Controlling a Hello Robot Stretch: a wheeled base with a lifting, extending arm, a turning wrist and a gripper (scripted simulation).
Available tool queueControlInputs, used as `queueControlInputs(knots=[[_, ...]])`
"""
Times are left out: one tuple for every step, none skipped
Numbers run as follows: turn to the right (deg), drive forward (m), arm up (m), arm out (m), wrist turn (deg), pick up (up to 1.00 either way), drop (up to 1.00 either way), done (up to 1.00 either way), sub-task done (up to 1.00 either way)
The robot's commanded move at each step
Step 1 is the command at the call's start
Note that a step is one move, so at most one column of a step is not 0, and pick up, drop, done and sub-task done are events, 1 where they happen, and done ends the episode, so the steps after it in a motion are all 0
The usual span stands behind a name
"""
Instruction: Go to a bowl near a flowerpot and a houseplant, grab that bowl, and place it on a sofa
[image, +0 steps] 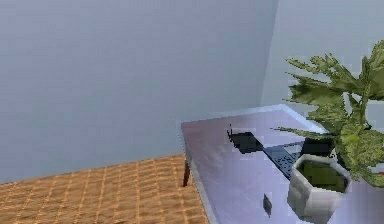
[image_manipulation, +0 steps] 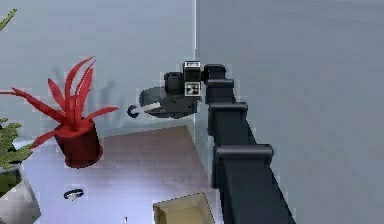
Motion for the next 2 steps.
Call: queueControlInputs(knots=[[0.0, 0.0, 0.0, 0.0, -45.0, 0.0, 0.0, 0.0, 0.0], [0.0, 0.0, 0.0, 0.0, -45.0, 0.0, 0.0, 0.0, 0.0]])
